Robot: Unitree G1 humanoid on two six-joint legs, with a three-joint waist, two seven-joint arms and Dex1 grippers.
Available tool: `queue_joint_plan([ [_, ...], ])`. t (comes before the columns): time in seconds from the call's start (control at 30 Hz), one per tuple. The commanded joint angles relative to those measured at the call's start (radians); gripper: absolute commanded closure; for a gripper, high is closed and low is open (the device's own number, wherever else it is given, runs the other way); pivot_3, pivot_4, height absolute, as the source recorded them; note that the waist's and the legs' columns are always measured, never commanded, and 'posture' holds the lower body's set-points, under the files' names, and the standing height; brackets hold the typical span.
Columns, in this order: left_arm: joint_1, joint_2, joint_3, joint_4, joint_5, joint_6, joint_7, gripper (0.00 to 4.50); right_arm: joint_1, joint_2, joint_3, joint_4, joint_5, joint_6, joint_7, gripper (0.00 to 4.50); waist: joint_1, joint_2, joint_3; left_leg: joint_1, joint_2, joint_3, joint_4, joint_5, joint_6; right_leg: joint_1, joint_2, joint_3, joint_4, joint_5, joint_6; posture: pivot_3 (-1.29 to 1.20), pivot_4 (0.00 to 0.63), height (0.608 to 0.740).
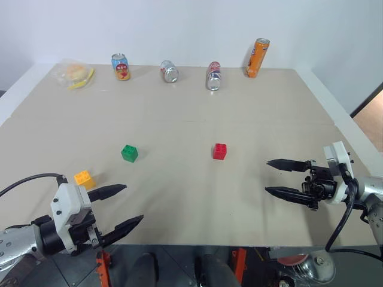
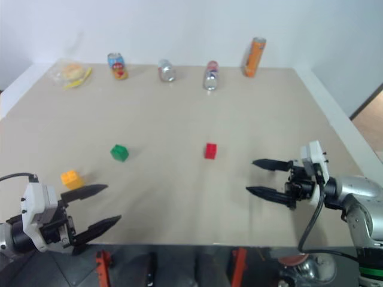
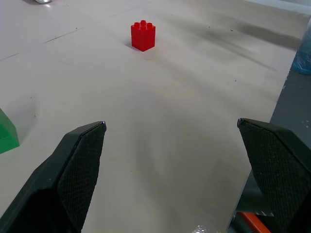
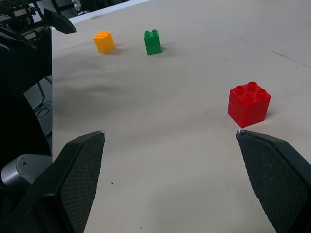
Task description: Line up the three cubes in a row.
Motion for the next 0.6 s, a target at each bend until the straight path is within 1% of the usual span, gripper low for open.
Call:
queue_joint_plan([
  [0.03, 0.041, -0.016, 0.012, -0.009, 0.023, -0.057, -0.035, 0.02, -0.023, -0.014, 0.001, -0.001, 0.003, -0.015, 0.02, 0.0, -0.001, 0.0, 0.0, 0.0, 0.0, 0.0, 0.0, 0.0, 0.0, 0.0, 0.0, 0.0, 0.0, 0.0, 0.0, 0.0, 0.15, 0.74],
  [0.13, 0.068, -0.029, 0.009, 0.014, 0.056, -0.1, -0.058, 0.02, -0.032, -0.017, 0.006, 0.005, 0.0, -0.014, 0.026, 0.0, -0.002, 0.0, 0.0, 0.001, 0.0, 0.002, 0.0, -0.001, 0.0, 0.0, 0.0, 0.001, 0.0, 0.0, 0.0, 0.0, 0.15, 0.74],
  [0.23, 0.06, -0.033, -0.003, 0.025, 0.07, -0.118, -0.062, 0.02, -0.035, -0.015, 0.008, 0.009, -0.003, -0.013, 0.028, 0.0, 0.0, 0.0, 0.0, 0.001, 0.0, 0.001, 0.0, -0.001, 0.0, 0.0, 0.0, 0.001, 0.0, 0.0, 0.0, 0.0, 0.15, 0.74],
  [0.6, 0.027, -0.027, -0.034, 0.019, 0.078, -0.102, -0.039, 0.02, -0.038, -0.016, 0.014, 0.011, -0.006, -0.012, 0.032, 0.0, 0.0, 0.0, 0.0, 0.001, 0.0, 0.002, 0.002, -0.001, 0.0, 0.0, 0.001, 0.004, 0.0, 0.001, 0.001, 0.0, 0.15, 0.74],
])
